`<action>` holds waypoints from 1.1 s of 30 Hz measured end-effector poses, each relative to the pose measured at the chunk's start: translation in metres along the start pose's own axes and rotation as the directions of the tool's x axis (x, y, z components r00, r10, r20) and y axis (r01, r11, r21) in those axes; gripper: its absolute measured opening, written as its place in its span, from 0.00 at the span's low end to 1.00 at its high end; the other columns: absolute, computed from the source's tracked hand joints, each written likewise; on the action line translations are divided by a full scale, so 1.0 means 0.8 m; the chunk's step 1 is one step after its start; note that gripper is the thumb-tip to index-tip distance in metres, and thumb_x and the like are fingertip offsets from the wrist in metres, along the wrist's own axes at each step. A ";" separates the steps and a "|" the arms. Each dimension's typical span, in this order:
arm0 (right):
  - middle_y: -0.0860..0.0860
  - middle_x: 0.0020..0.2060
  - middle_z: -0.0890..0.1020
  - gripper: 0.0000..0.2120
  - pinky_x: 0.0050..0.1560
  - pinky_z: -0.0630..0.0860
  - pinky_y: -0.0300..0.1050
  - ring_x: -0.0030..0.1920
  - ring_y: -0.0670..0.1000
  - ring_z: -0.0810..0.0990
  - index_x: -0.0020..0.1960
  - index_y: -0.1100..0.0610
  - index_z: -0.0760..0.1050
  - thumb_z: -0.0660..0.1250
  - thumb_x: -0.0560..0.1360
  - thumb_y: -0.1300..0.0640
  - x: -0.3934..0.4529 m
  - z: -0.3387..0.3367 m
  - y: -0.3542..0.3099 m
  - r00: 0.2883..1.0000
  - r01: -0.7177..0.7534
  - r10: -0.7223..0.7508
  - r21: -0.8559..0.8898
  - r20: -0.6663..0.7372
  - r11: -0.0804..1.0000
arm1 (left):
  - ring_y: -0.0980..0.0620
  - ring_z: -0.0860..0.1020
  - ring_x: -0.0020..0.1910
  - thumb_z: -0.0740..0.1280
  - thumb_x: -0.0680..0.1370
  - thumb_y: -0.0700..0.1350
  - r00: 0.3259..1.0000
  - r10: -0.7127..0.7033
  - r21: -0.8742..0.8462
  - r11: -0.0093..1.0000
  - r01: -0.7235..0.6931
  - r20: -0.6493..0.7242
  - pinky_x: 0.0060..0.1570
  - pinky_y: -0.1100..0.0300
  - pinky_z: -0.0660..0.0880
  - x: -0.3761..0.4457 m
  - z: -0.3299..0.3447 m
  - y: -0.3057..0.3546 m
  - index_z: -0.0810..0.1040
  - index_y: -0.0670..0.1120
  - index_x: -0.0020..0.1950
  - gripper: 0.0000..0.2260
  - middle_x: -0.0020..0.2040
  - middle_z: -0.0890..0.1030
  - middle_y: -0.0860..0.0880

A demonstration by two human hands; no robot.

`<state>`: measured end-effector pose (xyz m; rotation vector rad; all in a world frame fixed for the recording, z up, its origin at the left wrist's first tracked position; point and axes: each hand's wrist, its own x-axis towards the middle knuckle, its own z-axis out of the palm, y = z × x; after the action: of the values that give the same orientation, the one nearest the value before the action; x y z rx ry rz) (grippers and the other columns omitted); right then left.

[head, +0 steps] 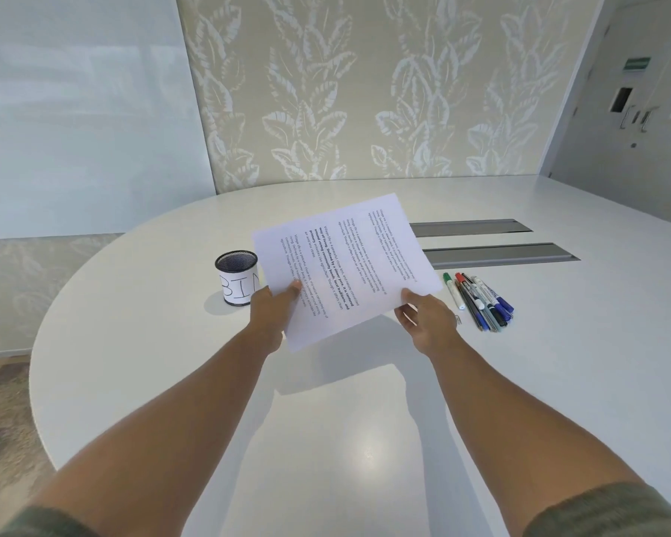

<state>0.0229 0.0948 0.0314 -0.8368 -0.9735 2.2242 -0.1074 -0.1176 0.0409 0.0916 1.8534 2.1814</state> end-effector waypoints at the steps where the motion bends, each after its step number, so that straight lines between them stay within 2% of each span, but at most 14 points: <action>1: 0.59 0.54 0.84 0.13 0.48 0.82 0.48 0.47 0.56 0.84 0.54 0.63 0.77 0.73 0.71 0.69 0.000 0.003 0.002 1.000 -0.001 0.001 -0.017 0.024 1.000 | 0.50 0.83 0.45 0.72 0.77 0.43 1.000 -0.010 -0.006 1.000 0.010 -0.009 0.48 0.54 0.79 -0.002 0.004 -0.001 0.82 0.46 0.51 0.04 0.48 0.85 0.50; 3: 0.57 0.55 0.84 0.13 0.49 0.82 0.48 0.47 0.55 0.84 0.55 0.61 0.77 0.72 0.71 0.68 -0.003 0.008 0.005 0.996 -0.004 0.010 -0.066 0.093 0.998 | 0.46 0.82 0.50 0.72 0.77 0.44 0.999 -0.038 -0.035 0.999 0.037 -0.016 0.55 0.50 0.78 -0.006 0.011 -0.005 0.81 0.45 0.57 0.09 0.52 0.84 0.47; 5: 0.57 0.55 0.84 0.17 0.52 0.81 0.51 0.49 0.56 0.84 0.60 0.62 0.76 0.71 0.72 0.69 -0.005 0.014 0.009 0.987 -0.008 0.029 -0.130 0.161 0.992 | 0.46 0.82 0.51 0.72 0.77 0.44 0.998 -0.064 -0.067 0.996 0.063 -0.028 0.55 0.50 0.78 -0.010 0.018 -0.007 0.80 0.46 0.57 0.10 0.53 0.83 0.49; 8: 0.58 0.54 0.84 0.15 0.54 0.81 0.54 0.49 0.57 0.83 0.56 0.61 0.75 0.70 0.71 0.71 -0.009 0.023 0.018 0.980 -0.008 0.048 -0.204 0.192 0.979 | 0.47 0.81 0.50 0.72 0.77 0.44 0.993 -0.097 -0.108 0.990 0.089 -0.066 0.54 0.51 0.77 -0.014 0.031 -0.011 0.78 0.49 0.55 0.08 0.51 0.82 0.50; 11: 0.59 0.50 0.81 0.14 0.52 0.82 0.56 0.47 0.58 0.81 0.52 0.62 0.71 0.67 0.71 0.74 -0.011 0.030 0.022 0.983 0.011 0.039 -0.268 0.180 0.963 | 0.46 0.80 0.50 0.72 0.77 0.46 0.986 -0.132 -0.117 0.986 0.120 -0.102 0.57 0.49 0.77 -0.018 0.042 -0.013 0.77 0.50 0.55 0.09 0.50 0.81 0.50; 16: 0.57 0.49 0.81 0.16 0.44 0.82 0.51 0.46 0.57 0.80 0.54 0.60 0.71 0.62 0.71 0.75 -0.006 0.026 0.016 0.984 0.051 0.004 -0.306 0.176 0.951 | 0.49 0.79 0.46 0.73 0.76 0.46 0.975 -0.192 -0.127 0.976 0.178 -0.110 0.51 0.53 0.79 -0.020 0.045 -0.015 0.75 0.49 0.43 0.08 0.44 0.80 0.52; 18: 0.56 0.50 0.82 0.17 0.40 0.82 0.48 0.47 0.56 0.81 0.53 0.59 0.72 0.61 0.70 0.74 -0.002 0.019 0.010 0.987 0.072 -0.019 -0.328 0.162 0.942 | 0.50 0.80 0.45 0.73 0.76 0.45 0.974 -0.198 -0.135 0.974 0.183 -0.111 0.48 0.54 0.80 -0.020 0.042 -0.011 0.74 0.49 0.42 0.08 0.44 0.80 0.52; 20: 0.54 0.50 0.82 0.16 0.36 0.81 0.46 0.46 0.55 0.80 0.51 0.58 0.73 0.59 0.69 0.74 0.003 0.009 0.004 0.991 0.083 -0.037 -0.359 0.132 0.930 | 0.52 0.81 0.44 0.73 0.76 0.44 0.976 -0.192 -0.151 0.973 0.176 -0.102 0.40 0.59 0.80 -0.020 0.038 -0.007 0.76 0.49 0.43 0.07 0.46 0.82 0.50; 23: 0.52 0.47 0.81 0.17 0.32 0.80 0.43 0.43 0.53 0.80 0.48 0.55 0.73 0.57 0.70 0.73 0.011 -0.005 -0.004 0.995 0.084 -0.057 -0.411 0.078 0.908 | 0.49 0.83 0.47 0.72 0.76 0.40 0.983 -0.170 -0.177 0.972 0.155 -0.073 0.40 0.60 0.80 -0.020 0.032 -0.001 0.78 0.47 0.46 0.04 0.51 0.84 0.47; 25: 0.52 0.46 0.80 0.17 0.34 0.79 0.43 0.40 0.52 0.78 0.47 0.54 0.73 0.55 0.70 0.73 0.016 -0.015 -0.008 0.996 0.082 -0.063 -0.442 0.058 0.893 | 0.49 0.83 0.46 0.72 0.76 0.39 0.985 -0.161 -0.172 0.974 0.149 -0.061 0.42 0.60 0.81 -0.019 0.031 0.002 0.79 0.45 0.48 0.03 0.52 0.84 0.46; 27: 0.53 0.46 0.79 0.17 0.38 0.77 0.46 0.40 0.53 0.76 0.47 0.54 0.72 0.54 0.70 0.73 0.020 -0.023 -0.011 0.997 0.075 -0.061 -0.459 0.045 0.885 | 0.50 0.83 0.46 0.72 0.76 0.39 0.986 -0.159 -0.153 0.977 0.151 -0.046 0.46 0.58 0.81 -0.018 0.032 0.005 0.81 0.45 0.54 0.08 0.52 0.84 0.46; 29: 0.54 0.45 0.79 0.17 0.39 0.76 0.47 0.40 0.53 0.76 0.47 0.55 0.72 0.53 0.69 0.73 0.022 -0.031 -0.014 0.997 0.073 -0.067 -0.477 0.029 0.876 | 0.52 0.83 0.45 0.72 0.75 0.40 0.990 -0.141 -0.113 0.984 0.138 -0.026 0.46 0.59 0.81 -0.016 0.033 0.005 0.83 0.45 0.57 0.11 0.52 0.85 0.47; 33: 0.55 0.46 0.79 0.20 0.42 0.73 0.50 0.42 0.55 0.75 0.49 0.55 0.73 0.52 0.66 0.73 0.025 -0.046 -0.022 0.997 0.070 -0.077 -0.523 0.009 0.849 | 0.52 0.82 0.45 0.72 0.75 0.43 0.996 -0.087 0.013 0.996 0.088 -0.006 0.40 0.63 0.79 -0.013 0.042 0.004 0.85 0.47 0.53 0.07 0.49 0.85 0.50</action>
<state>0.0409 0.1347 0.0187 -1.0187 -1.6186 1.9000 -0.0909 -0.0883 0.0517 0.0070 1.8387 2.1133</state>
